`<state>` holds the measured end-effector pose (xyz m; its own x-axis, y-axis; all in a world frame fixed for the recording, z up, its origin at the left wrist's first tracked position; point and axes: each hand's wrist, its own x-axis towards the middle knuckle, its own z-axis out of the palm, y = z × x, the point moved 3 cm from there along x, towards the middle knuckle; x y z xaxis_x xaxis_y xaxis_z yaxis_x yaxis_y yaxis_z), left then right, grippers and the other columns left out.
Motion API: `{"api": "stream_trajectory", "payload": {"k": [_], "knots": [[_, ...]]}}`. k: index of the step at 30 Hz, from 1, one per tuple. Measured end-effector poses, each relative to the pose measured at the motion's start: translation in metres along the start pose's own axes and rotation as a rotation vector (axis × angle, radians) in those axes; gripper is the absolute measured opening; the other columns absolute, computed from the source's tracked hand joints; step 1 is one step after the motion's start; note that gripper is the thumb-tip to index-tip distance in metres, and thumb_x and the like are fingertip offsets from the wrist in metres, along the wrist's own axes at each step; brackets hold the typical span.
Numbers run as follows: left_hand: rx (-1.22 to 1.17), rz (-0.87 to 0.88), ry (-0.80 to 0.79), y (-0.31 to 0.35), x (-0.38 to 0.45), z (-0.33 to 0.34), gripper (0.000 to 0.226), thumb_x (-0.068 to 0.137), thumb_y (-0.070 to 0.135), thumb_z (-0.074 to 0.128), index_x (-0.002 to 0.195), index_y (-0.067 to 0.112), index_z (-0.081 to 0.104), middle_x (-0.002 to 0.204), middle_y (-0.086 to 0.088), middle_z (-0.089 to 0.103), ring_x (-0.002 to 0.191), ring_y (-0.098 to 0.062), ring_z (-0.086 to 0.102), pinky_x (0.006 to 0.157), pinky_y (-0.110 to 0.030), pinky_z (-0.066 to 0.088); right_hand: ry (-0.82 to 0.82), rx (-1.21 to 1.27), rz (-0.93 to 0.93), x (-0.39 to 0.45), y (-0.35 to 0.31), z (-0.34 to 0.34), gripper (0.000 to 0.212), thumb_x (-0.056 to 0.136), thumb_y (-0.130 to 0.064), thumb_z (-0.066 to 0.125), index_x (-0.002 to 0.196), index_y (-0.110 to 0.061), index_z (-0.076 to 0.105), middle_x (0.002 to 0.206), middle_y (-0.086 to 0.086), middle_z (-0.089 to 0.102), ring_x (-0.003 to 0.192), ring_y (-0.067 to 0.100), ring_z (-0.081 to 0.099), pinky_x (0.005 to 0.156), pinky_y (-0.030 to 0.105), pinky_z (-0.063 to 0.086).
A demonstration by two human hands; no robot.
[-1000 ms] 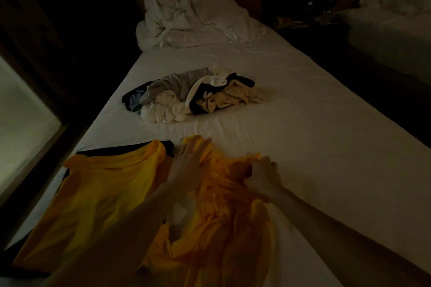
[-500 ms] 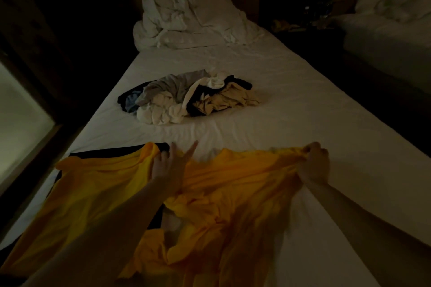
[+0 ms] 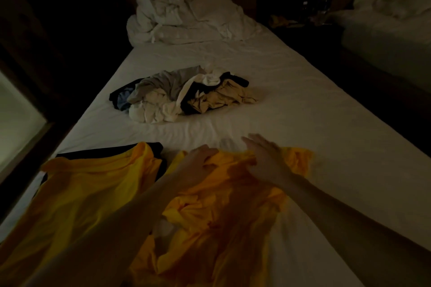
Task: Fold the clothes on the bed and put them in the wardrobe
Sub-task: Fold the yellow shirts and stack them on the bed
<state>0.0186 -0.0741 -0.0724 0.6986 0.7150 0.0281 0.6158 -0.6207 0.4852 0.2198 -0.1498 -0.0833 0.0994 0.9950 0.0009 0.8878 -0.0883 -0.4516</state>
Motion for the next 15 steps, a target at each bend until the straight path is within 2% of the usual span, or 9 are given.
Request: {"api": "stream_trajectory", "payload": {"k": [2, 4, 6, 8, 10, 12, 14, 15], "knots": [[0.001, 0.037, -0.029, 0.002, -0.005, 0.001, 0.047, 0.089, 0.032, 0.064, 0.133, 0.019, 0.051, 0.117, 0.002, 0.052, 0.106, -0.017, 0.054, 0.093, -0.037, 0.046, -0.188, 0.213, -0.071, 0.012, -0.024, 0.008, 0.085, 0.087, -0.014, 0.058, 0.155, -0.031, 0.010, 0.157, 0.005, 0.027, 0.139, 0.025, 0.035, 0.109, 0.040, 0.038], [0.129, -0.127, -0.011, -0.015, -0.013, -0.001, 0.061, 0.090, 0.054, 0.054, 0.143, 0.028, 0.037, 0.140, 0.005, 0.043, 0.130, -0.022, 0.042, 0.111, -0.043, 0.032, -0.311, 0.171, -0.065, 0.027, -0.038, 0.018, 0.087, 0.088, -0.010, 0.057, 0.156, -0.029, 0.005, 0.146, 0.009, 0.043, 0.118, 0.028, 0.054, 0.093, 0.040, 0.051], [0.277, -0.398, -0.049, -0.040, -0.027, -0.006, 0.070, 0.094, 0.059, 0.040, 0.152, 0.027, 0.019, 0.158, 0.001, 0.021, 0.145, -0.029, 0.020, 0.118, -0.049, 0.018, -0.391, 0.006, 0.012, 0.035, -0.044, 0.027, 0.080, 0.089, -0.014, 0.058, 0.155, -0.020, 0.013, 0.136, 0.012, 0.049, 0.104, 0.029, 0.058, 0.082, 0.039, 0.054], [0.367, -0.500, -0.150, -0.058, -0.038, -0.012, 0.072, 0.095, 0.052, 0.046, 0.152, 0.021, 0.016, 0.159, -0.005, 0.013, 0.144, -0.034, 0.018, 0.114, -0.048, 0.026, -0.436, -0.111, 0.082, 0.037, -0.045, 0.032, 0.066, 0.090, -0.020, 0.059, 0.148, -0.014, 0.029, 0.134, 0.015, 0.049, 0.109, 0.032, 0.056, 0.084, 0.037, 0.051], [0.325, -0.537, -0.159, -0.067, -0.044, -0.022, 0.080, 0.090, 0.041, 0.063, 0.150, 0.013, 0.018, 0.151, -0.014, 0.026, 0.135, -0.036, 0.033, 0.103, -0.042, 0.038, -0.389, -0.123, 0.124, 0.033, -0.048, 0.029, 0.055, 0.087, -0.020, 0.060, 0.139, -0.013, 0.041, 0.131, 0.015, 0.050, 0.113, 0.033, 0.054, 0.088, 0.037, 0.049], [0.216, -0.576, -0.140, -0.069, -0.048, -0.035, 0.090, 0.082, 0.032, 0.074, 0.149, 0.007, 0.019, 0.138, -0.017, 0.039, 0.120, -0.033, 0.047, 0.093, -0.038, 0.046, -0.236, -0.100, 0.132, 0.028, -0.054, 0.016, 0.038, 0.084, -0.014, 0.059, 0.122, -0.013, 0.052, 0.120, 0.011, 0.054, 0.111, 0.032, 0.054, 0.092, 0.041, 0.047], [0.142, -0.579, -0.151, -0.064, -0.052, -0.044, 0.076, 0.080, 0.025, 0.075, 0.142, 0.004, 0.035, 0.132, -0.014, 0.046, 0.107, -0.026, 0.052, 0.085, -0.035, 0.052, -0.040, -0.072, 0.111, 0.018, -0.062, -0.005, 0.022, 0.080, -0.006, 0.056, 0.099, -0.016, 0.048, 0.103, 0.004, 0.048, 0.109, 0.029, 0.049, 0.091, 0.044, 0.041], [0.076, -0.574, -0.146, -0.058, -0.054, -0.048, 0.068, 0.081, 0.021, 0.073, 0.138, 0.004, 0.040, 0.134, -0.011, 0.046, 0.107, -0.026, 0.052, 0.080, -0.032, 0.053, 0.056, -0.068, 0.079, 0.014, -0.065, -0.016, 0.024, 0.079, -0.005, 0.056, 0.093, -0.018, 0.042, 0.098, 0.001, 0.043, 0.108, 0.027, 0.046, 0.089, 0.044, 0.037]]}}
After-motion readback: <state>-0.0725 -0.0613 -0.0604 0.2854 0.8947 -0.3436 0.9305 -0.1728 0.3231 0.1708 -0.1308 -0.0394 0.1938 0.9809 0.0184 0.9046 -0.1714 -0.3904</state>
